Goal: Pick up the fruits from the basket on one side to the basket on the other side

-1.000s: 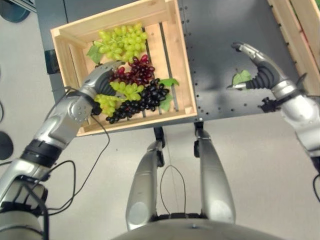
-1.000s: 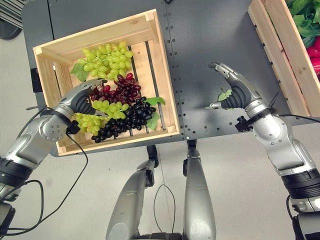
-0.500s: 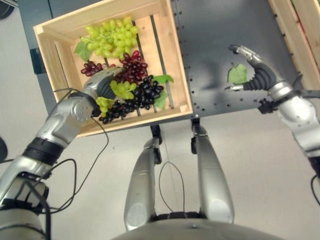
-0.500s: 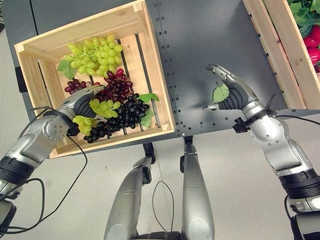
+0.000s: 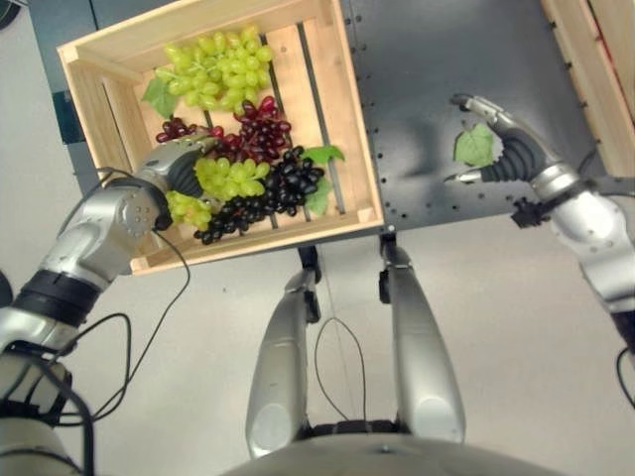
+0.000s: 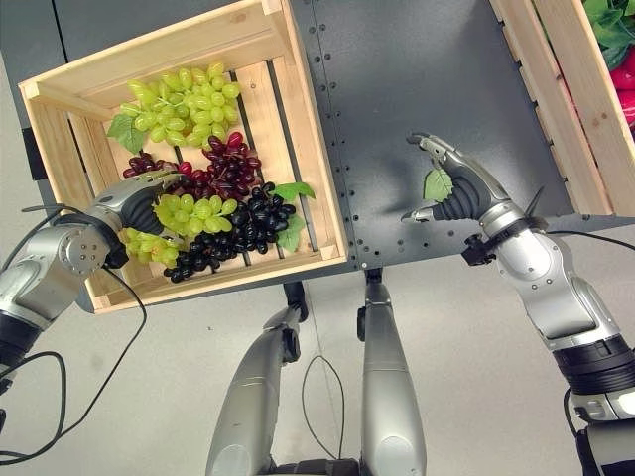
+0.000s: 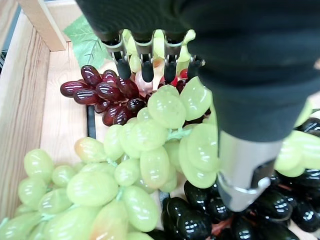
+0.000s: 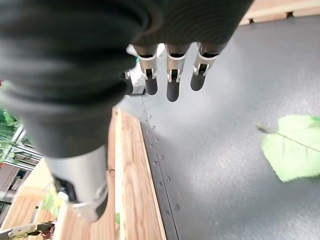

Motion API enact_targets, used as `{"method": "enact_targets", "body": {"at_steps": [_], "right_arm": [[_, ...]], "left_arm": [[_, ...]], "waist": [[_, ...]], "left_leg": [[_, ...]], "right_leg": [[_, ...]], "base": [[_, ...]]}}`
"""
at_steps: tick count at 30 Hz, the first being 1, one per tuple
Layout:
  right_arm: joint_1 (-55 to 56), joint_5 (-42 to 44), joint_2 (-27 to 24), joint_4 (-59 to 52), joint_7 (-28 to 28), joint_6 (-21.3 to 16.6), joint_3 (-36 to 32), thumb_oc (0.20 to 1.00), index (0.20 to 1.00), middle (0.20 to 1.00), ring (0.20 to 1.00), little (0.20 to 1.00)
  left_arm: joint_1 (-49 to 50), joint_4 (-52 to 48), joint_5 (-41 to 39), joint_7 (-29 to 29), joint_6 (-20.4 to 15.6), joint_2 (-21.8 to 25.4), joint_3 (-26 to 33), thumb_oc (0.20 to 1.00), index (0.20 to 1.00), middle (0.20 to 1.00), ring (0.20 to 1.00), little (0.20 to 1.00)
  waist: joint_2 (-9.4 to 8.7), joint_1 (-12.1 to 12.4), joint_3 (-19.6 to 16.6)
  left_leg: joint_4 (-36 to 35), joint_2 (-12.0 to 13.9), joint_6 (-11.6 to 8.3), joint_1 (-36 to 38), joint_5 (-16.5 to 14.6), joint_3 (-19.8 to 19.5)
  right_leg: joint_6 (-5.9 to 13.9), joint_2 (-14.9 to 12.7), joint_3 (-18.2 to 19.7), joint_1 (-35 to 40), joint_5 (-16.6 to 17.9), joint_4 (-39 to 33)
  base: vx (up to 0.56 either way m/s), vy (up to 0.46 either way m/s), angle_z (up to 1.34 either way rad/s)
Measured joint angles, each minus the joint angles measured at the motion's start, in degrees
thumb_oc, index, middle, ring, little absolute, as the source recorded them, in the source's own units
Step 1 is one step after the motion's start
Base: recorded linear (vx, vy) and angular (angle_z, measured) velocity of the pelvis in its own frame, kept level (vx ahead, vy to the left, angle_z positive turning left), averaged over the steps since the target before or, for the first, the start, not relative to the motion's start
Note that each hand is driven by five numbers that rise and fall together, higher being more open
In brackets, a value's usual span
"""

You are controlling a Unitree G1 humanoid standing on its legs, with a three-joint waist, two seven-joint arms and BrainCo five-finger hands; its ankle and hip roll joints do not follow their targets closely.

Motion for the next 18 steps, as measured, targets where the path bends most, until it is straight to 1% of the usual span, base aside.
{"method": "enact_targets", "body": {"at_steps": [6,13,15,18], "right_arm": [[0.05,-0.01,0.02,0.01,0.33,0.28,0.00,1.000,1.000,1.000,1.000,1.000],[0.16,0.00,0.27,0.08,0.94,0.84,-0.04,1.000,1.000,1.000,1.000,1.000],[0.21,0.00,0.28,0.17,1.31,0.93,-0.09,1.000,1.000,1.000,1.000,1.000],[0.31,0.00,0.45,0.18,1.82,1.10,-0.14,1.000,1.000,1.000,1.000,1.000]], "left_arm": [[-0.38,-0.01,0.12,-0.87,0.12,0.01,0.00,1.000,1.000,1.000,1.000,1.000],[-0.11,-2.10,3.39,-3.36,0.26,2.31,0.16,1.000,1.000,1.000,1.000,1.000],[0.50,-2.47,3.41,-3.72,0.19,2.93,0.73,1.000,1.000,1.000,1.000,1.000],[3.69,-2.82,3.29,-3.95,0.33,3.18,4.45,1.000,1.000,1.000,1.000,1.000]], "waist": [[0.00,0.04,0.00],[0.01,0.03,0.01],[0.05,0.09,0.02],[0.11,0.08,0.06]], "left_leg": [[0.28,0.02,0.01,-0.22,-0.02,-0.10],[0.83,0.13,-0.06,-1.33,-0.06,-0.10],[0.85,0.14,-0.07,-1.41,-0.07,-0.09],[0.90,0.18,-0.11,-1.38,-0.09,-0.09]], "right_leg": [[-0.01,0.02,-0.01,-0.06,0.03,0.02],[-0.13,0.15,0.07,-1.16,0.26,0.25],[-0.17,0.15,0.09,-1.28,0.31,0.27],[-0.21,0.20,0.11,-1.29,0.34,0.30]], "base": [[0.00,0.000,0.00],[0.00,0.000,0.00],[0.00,0.000,0.00],[0.00,0.000,0.00]]}}
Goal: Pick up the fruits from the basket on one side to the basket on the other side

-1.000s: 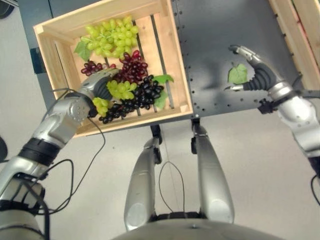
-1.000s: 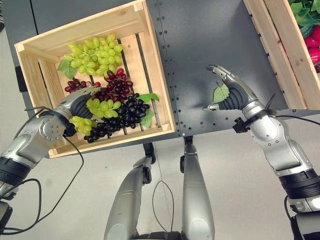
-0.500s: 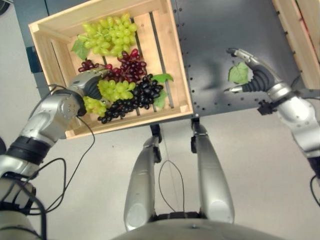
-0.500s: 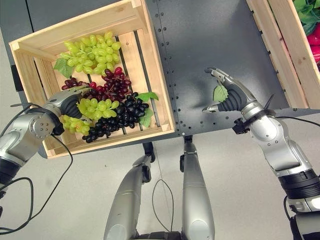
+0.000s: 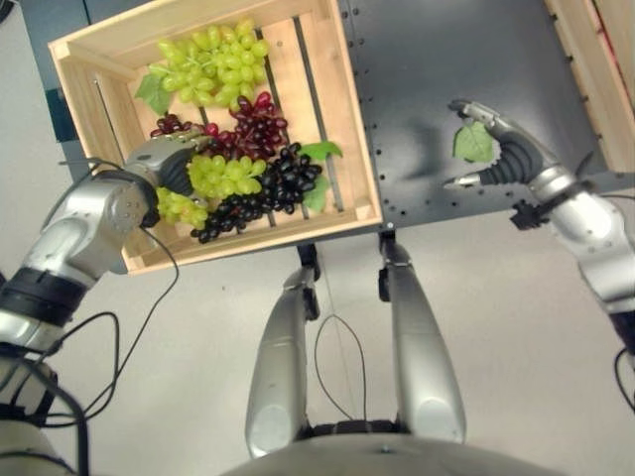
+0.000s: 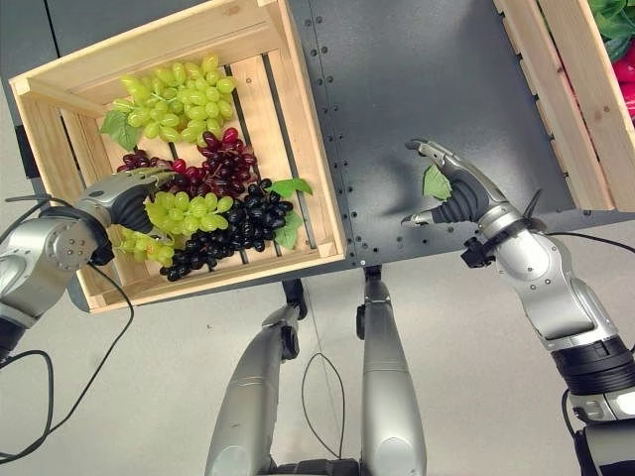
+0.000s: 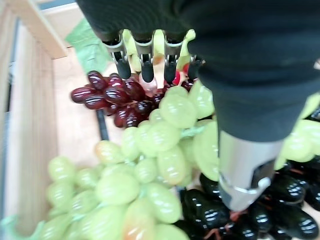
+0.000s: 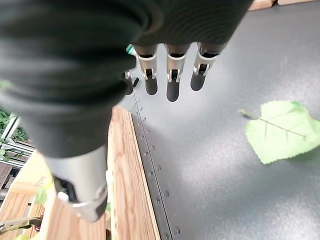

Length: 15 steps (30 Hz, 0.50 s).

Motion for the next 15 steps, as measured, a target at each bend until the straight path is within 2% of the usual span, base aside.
{"method": "enact_targets", "body": {"at_steps": [4,7,9,12,15], "right_arm": [[0.06,0.00,0.27,0.01,0.16,0.00,-0.24,1.000,1.000,1.000,1.000,1.000],[1.57,0.04,0.89,0.09,0.22,-0.01,-1.85,1.000,1.000,1.000,1.000,1.000],[2.02,0.03,1.28,-0.04,0.24,-0.03,-2.02,1.000,1.000,1.000,1.000,1.000],[3.22,0.03,1.44,-0.20,0.44,-0.04,-3.07,1.000,1.000,1.000,1.000,1.000],[3.93,0.02,1.45,-0.19,0.69,-0.02,-4.05,1.000,1.000,1.000,1.000,1.000]], "left_arm": [[5.15,-0.08,-0.21,0.29,0.24,1.43,4.16,1.000,1.000,1.000,1.000,1.000],[9.01,-0.15,-4.39,3.29,0.19,1.48,7.79,1.000,1.000,1.000,1.000,1.000],[10.94,-1.34,-6.15,4.72,-0.17,1.45,10.32,1.000,1.000,1.000,1.000,1.000],[15.88,-5.01,-7.40,5.08,-0.22,1.46,14.47,1.000,1.000,1.000,1.000,1.000],[18.85,-5.95,-8.36,5.07,-0.20,1.46,16.02,1.000,1.000,1.000,1.000,1.000]], "waist": [[0.12,0.32,0.06],[0.17,2.01,0.09],[0.19,2.11,0.09],[0.30,3.09,0.15],[0.31,3.18,0.15]], "left_leg": [[0.23,0.02,-0.02,0.01,-0.01,-0.01],[0.71,0.02,-0.04,-0.02,-0.02,-0.09],[0.87,-0.01,-0.04,-0.04,-0.03,-0.10],[0.96,-0.04,-0.04,-0.16,-0.02,-0.12],[0.99,-0.03,-0.04,-0.18,-0.02,-0.17]], "right_leg": [[-0.04,0.02,0.01,0.00,0.02,0.19],[-0.13,0.02,0.01,-0.01,0.08,0.57],[-0.12,-0.04,0.03,0.04,0.07,0.61],[-0.10,-0.09,0.02,0.00,0.06,0.60],[-0.10,-0.08,0.00,0.01,0.06,0.62]], "base": [[0.00,0.000,0.00],[0.00,0.000,0.00],[0.00,0.000,0.00],[0.00,0.000,0.00],[0.00,0.000,0.00]]}}
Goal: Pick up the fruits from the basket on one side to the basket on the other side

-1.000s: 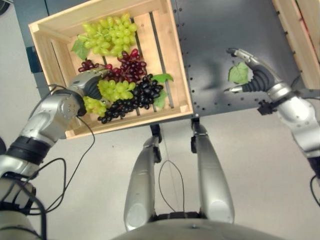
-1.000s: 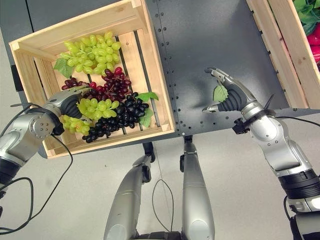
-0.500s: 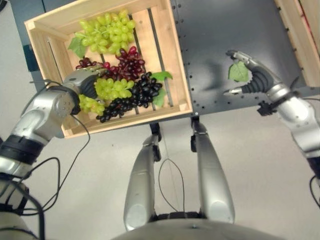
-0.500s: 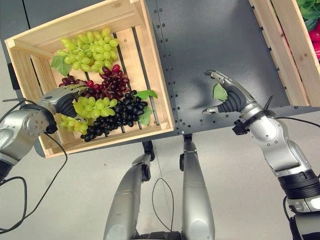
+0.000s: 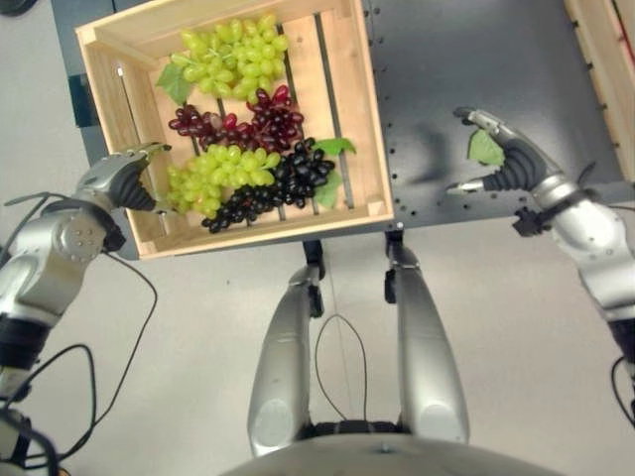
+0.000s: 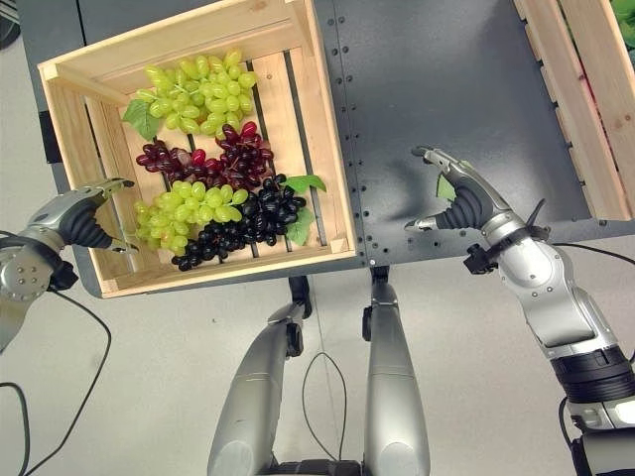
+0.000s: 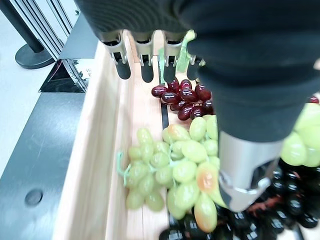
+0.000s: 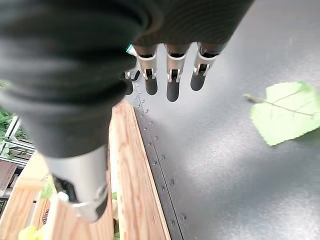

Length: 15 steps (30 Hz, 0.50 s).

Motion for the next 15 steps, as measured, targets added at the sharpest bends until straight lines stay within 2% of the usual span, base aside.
{"method": "enact_targets", "body": {"at_steps": [9,15], "right_arm": [[0.32,-0.01,0.01,-0.01,0.71,0.00,-0.14,1.000,1.000,1.000,1.000,1.000],[0.32,-0.02,0.01,-0.01,1.12,0.04,-0.01,1.000,1.000,1.000,1.000,1.000]], "left_arm": [[1.06,-1.65,0.05,-1.21,-0.03,0.06,1.30,1.000,1.000,1.000,1.000,1.000],[-2.18,-1.70,0.20,-1.22,0.15,-0.05,-1.03,1.000,1.000,1.000,1.000,1.000]], "waist": [[0.03,0.02,0.01],[0.03,-0.01,0.01]], "left_leg": [[0.15,0.01,-0.01,-0.04,0.00,-0.11],[0.26,0.03,-0.01,-0.08,0.01,-0.13]], "right_leg": [[-0.02,0.00,-0.07,0.01,0.01,0.16],[-0.02,0.01,-0.08,0.01,0.02,0.22]], "base": [[0.00,0.000,0.00],[0.00,0.000,0.00]]}}
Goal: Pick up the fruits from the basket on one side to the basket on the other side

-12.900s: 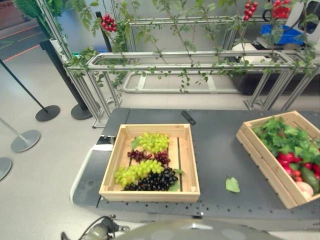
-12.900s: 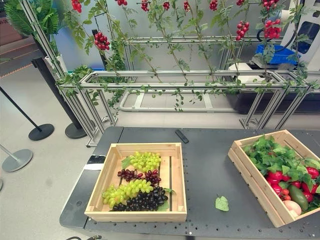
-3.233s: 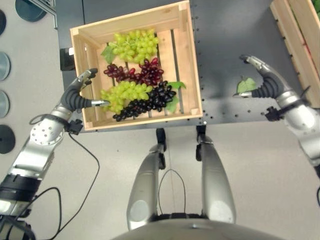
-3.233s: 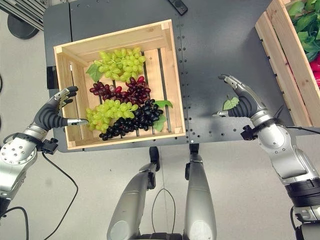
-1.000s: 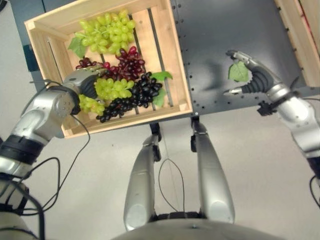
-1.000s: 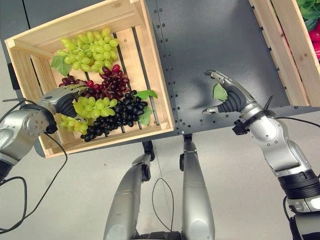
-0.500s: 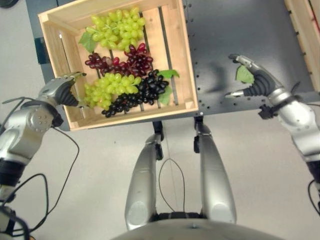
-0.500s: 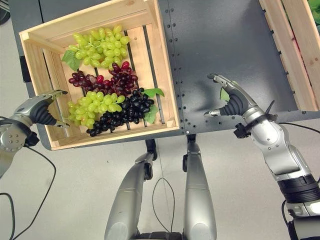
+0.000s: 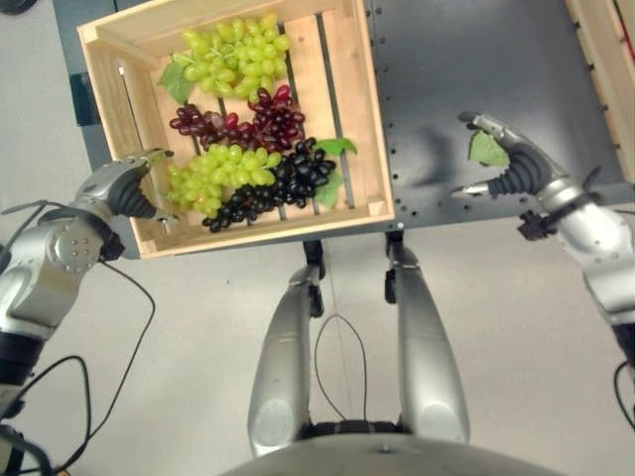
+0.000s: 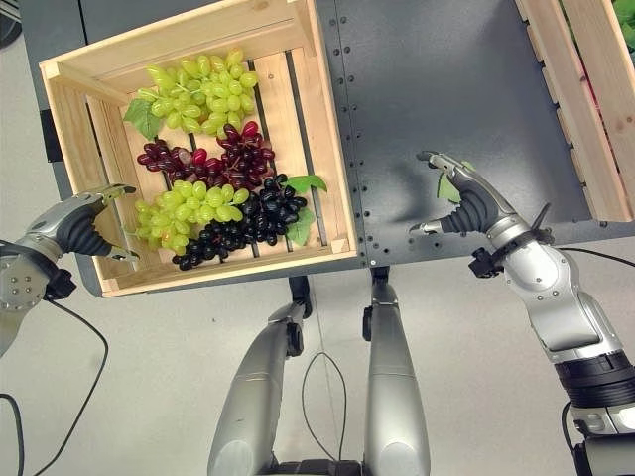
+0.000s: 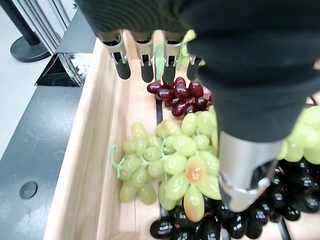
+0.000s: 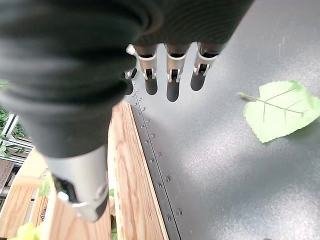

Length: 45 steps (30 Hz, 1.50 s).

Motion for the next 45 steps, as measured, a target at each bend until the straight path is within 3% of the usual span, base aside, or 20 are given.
{"method": "enact_targets", "body": {"at_steps": [20,40,41,42,43,45], "right_arm": [[-2.78,0.01,-0.01,-2.00,-0.01,0.91,1.22,1.000,1.000,1.000,1.000,1.000],[-5.55,0.07,0.05,-2.24,-0.70,1.45,1.09,1.000,1.000,1.000,1.000,1.000],[-5.57,0.08,0.05,-2.24,-0.70,1.77,1.09,1.000,1.000,1.000,1.000,1.000],[-5.56,0.08,0.05,-2.24,-0.70,1.83,1.09,1.000,1.000,1.000,1.000,1.000],[-5.54,0.09,0.14,-2.24,-0.70,1.98,1.11,1.000,1.000,1.000,1.000,1.000],[-5.62,0.12,0.15,-2.24,-0.70,2.05,1.11,1.000,1.000,1.000,1.000,1.000]], "left_arm": [[-11.92,2.21,2.65,0.10,1.47,-4.00,-9.58,1.000,1.000,1.000,1.000,1.000],[-17.13,1.74,8.91,0.05,3.23,-1.53,-8.89,1.000,1.000,1.000,1.000,1.000],[-17.49,1.73,9.26,0.05,3.26,-1.39,-8.75,0.875,0.875,0.875,0.875,0.875],[-17.62,1.74,9.27,0.05,3.26,-1.34,-8.72,0.369,0.369,0.369,0.369,0.369],[-17.98,1.73,9.26,0.05,3.27,-1.33,-8.72,0.200,0.200,0.200,0.200,0.200],[-18.76,1.65,9.22,0.12,3.25,-0.93,-8.25,0.200,0.200,0.200,0.200,0.200]], "waist": [[-0.04,-1.70,0.04],[-0.09,-1.82,0.04],[-0.09,-1.85,0.04],[-0.09,-1.89,0.04],[-0.09,-1.86,0.05],[-0.11,-1.84,0.04]], "left_leg": [[1.72,0.27,0.07,-4.50,-0.36,0.25],[9.29,1.15,0.47,-14.15,-2.72,0.18],[9.61,1.19,0.51,-14.65,-2.75,0.11],[9.67,1.19,0.51,-14.81,-2.75,0.10],[9.69,1.15,0.53,-15.04,-2.75,0.11],[9.71,1.09,0.56,-15.49,-2.73,0.10]], "right_leg": [[0.04,0.39,0.52,-4.06,0.35,0.31],[0.33,1.13,1.37,-12.60,0.25,4.81],[0.40,1.17,1.36,-12.93,0.31,4.83],[0.44,1.17,1.36,-13.04,0.34,4.84],[0.55,1.12,1.36,-13.22,0.45,4.79],[0.61,1.07,1.38,-13.66,0.50,4.77]], "base": [[0.00,-0.002,-0.01],[0.00,-0.004,-0.02],[0.00,0.000,0.00],[-0.03,-0.009,0.00],[0.00,0.000,0.00],[0.00,0.000,0.00]]}}
